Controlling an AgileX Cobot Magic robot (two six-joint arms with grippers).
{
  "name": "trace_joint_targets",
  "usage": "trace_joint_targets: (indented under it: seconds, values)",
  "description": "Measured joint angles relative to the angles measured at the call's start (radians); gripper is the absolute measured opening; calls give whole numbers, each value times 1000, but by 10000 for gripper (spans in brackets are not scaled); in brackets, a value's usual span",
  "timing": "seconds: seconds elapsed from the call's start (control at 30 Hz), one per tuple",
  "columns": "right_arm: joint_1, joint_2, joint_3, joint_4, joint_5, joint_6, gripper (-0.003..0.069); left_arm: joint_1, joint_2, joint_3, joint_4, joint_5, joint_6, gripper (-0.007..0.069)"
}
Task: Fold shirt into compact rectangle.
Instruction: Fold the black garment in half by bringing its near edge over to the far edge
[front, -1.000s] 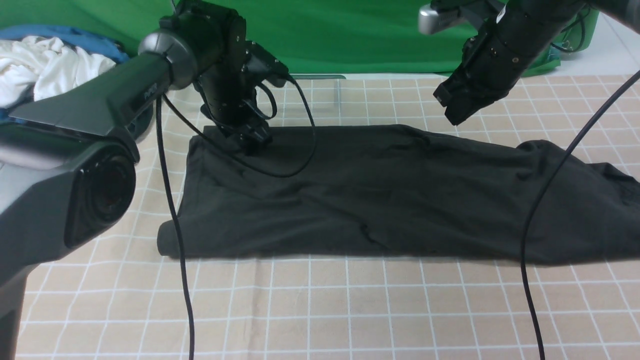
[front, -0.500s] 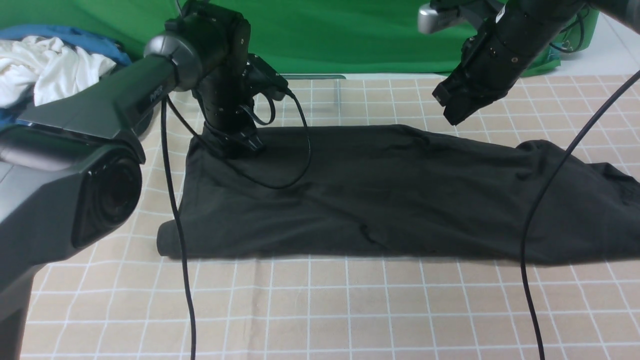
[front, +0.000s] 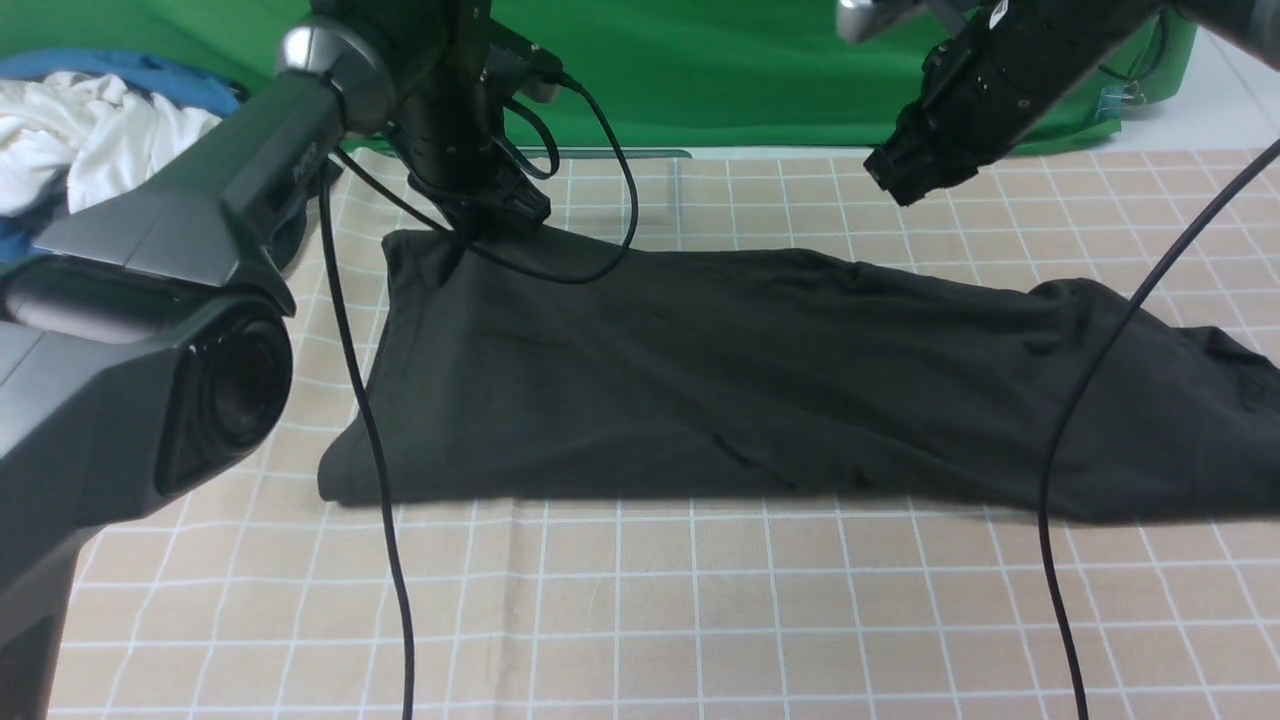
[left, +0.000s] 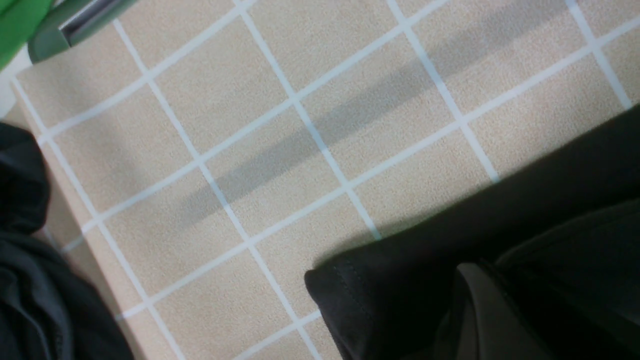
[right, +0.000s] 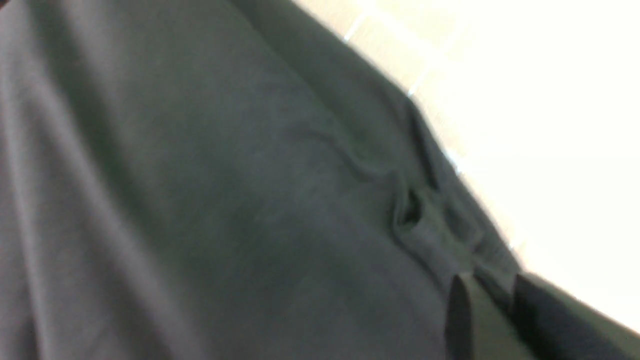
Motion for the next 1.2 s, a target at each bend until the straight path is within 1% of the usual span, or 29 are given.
trace_joint_targets:
  seconds: [0.07, 0.17, 0.3, 0.77, 0.8, 0.83, 0.87, 0.9, 0.97, 1.03, 1.2]
  values:
    - [0, 32, 0, -9, -26, -31, 284, 0, 0, 0, 1, 3, -4, 29]
    - [0, 88, 0, -25, -50, -44, 366, 0, 0, 0, 1, 3, -11, 29]
    - [0, 142, 0, -45, -82, -44, 389, 0, 0, 0, 1, 3, -29, 29]
    - [0, 185, 0, -51, -99, -45, 392, 0, 0, 0, -1, 3, -44, 29]
    - [0, 185, 0, -51, -99, -45, 387, 0, 0, 0, -2, 3, -45, 29]
    - [0, 185, 0, -51, -99, -45, 367, 0, 0, 0, -2, 3, -49, 29]
    - [0, 186, 0, -51, -99, -45, 323, 0, 0, 0, -2, 3, -53, 29]
    - [0, 187, 0, -51, -99, -45, 258, 0, 0, 0, -2, 3, -57, 29]
    - [0, 190, 0, -51, -99, -45, 153, 0, 0, 0, -2, 3, -63, 29]
    - [0, 197, 0, -51, -101, -43, 68, 0, 0, 0, -4, 3, -71, 29]
    - [-6, 202, -9, -54, -124, -4, 52, 0, 0, 0, 21, 3, -125, 29]
